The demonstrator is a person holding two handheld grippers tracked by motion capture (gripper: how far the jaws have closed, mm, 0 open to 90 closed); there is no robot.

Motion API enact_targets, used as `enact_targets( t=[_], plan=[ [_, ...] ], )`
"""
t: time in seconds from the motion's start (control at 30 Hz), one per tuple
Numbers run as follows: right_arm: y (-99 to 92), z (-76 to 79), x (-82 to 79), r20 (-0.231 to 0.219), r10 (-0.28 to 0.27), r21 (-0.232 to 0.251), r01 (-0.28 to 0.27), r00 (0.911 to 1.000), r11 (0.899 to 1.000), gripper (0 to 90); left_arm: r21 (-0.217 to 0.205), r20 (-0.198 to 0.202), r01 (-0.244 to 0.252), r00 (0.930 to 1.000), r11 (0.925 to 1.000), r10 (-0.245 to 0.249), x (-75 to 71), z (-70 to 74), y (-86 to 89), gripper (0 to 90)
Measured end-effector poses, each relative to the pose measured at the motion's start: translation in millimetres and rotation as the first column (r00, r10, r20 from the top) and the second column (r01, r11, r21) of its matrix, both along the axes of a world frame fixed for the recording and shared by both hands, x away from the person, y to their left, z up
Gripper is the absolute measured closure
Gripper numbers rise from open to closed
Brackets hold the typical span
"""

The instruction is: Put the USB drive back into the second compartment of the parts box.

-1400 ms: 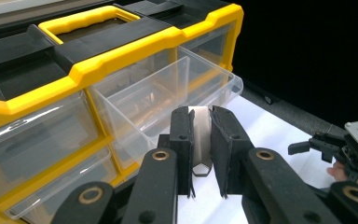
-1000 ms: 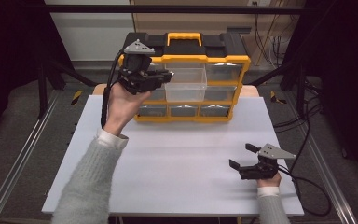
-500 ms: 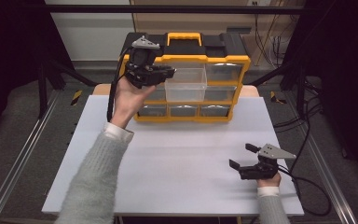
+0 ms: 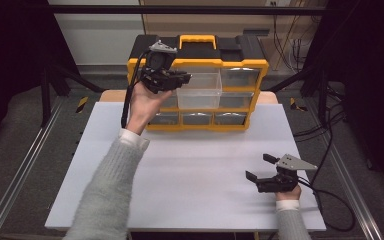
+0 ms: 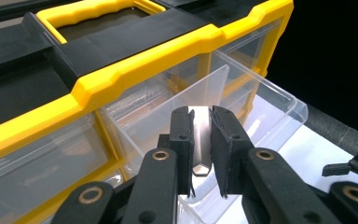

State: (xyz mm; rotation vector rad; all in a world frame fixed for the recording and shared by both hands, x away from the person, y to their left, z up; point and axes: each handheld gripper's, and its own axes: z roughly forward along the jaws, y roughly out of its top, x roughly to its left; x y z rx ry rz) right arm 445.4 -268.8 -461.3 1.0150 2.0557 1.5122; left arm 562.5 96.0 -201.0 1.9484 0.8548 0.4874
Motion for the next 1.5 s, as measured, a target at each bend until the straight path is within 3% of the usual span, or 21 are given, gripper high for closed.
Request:
enact_targets(
  t=[0.67,0.8,0.97,1.13,1.17,1.2,1.27,1.37,1.4,1.5],
  plan=[
    [0.0,0.2,-0.2,-0.001,0.001,0.004,-0.001,1.0,1.0,2.6,0.024,-0.032,-0.002,0.9995,0.9997,0.002,11.1,-17.5,-5.9,78.5],
    [0.1,0.0,0.0,-0.001,0.001,0.002,-0.001,1.0,1.0,2.6,0.017,-0.012,0.003,0.9999,0.9998,-0.003,9.4,-18.3,-5.0,77.4],
    [0.0,0.1,-0.1,0.0,0.001,0.002,-0.001,1.0,1.0,2.6,-0.015,0.007,0.007,0.9999,0.9999,-0.007,4.1,-14.1,-0.4,67.5],
    [0.5,0.0,-0.2,-0.004,0.002,0.003,-0.002,1.0,1.0,2.6,-0.063,0.038,0.015,0.9992,0.9979,-0.013,-6.3,-9.2,9.6,44.9],
    [0.3,-0.1,0.0,-0.002,0.001,0.001,-0.001,1.0,1.0,2.6,-0.077,0.069,0.002,0.9976,0.997,0.003,-11.9,-7.8,15.2,37.7],
    [0.3,-0.2,0.0,-0.003,0.001,0.001,-0.001,1.0,1.0,2.6,-0.081,0.074,0.001,0.9973,0.9967,0.005,-14.5,-7.1,18.5,33.7],
    [0.6,-0.1,-0.2,-0.005,0.002,0.003,-0.002,1.0,1.0,2.6,-0.091,0.073,0.005,0.9973,0.9958,0.001,-16.8,-6.7,21.8,30.9],
    [0.7,-0.2,-0.2,-0.002,0.001,0.004,0.0,1.0,1.0,2.6,-0.114,0.111,0.0,0.9938,0.9934,0.013,-25.8,-7.6,31.9,20.0],
    [0.7,-0.3,-0.2,-0.005,0.001,0.002,-0.001,1.0,1.0,2.6,-0.127,0.104,0.011,0.9946,0.9919,0.003,-28.2,-8.3,34.7,12.1],
    [0.8,-0.3,-0.1,-0.007,0.001,0.001,-0.001,1.0,1.0,2.6,-0.14,0.116,0.013,0.9933,0.9901,0.003,-35.5,-10.2,43.6,6.1]
  ],
)
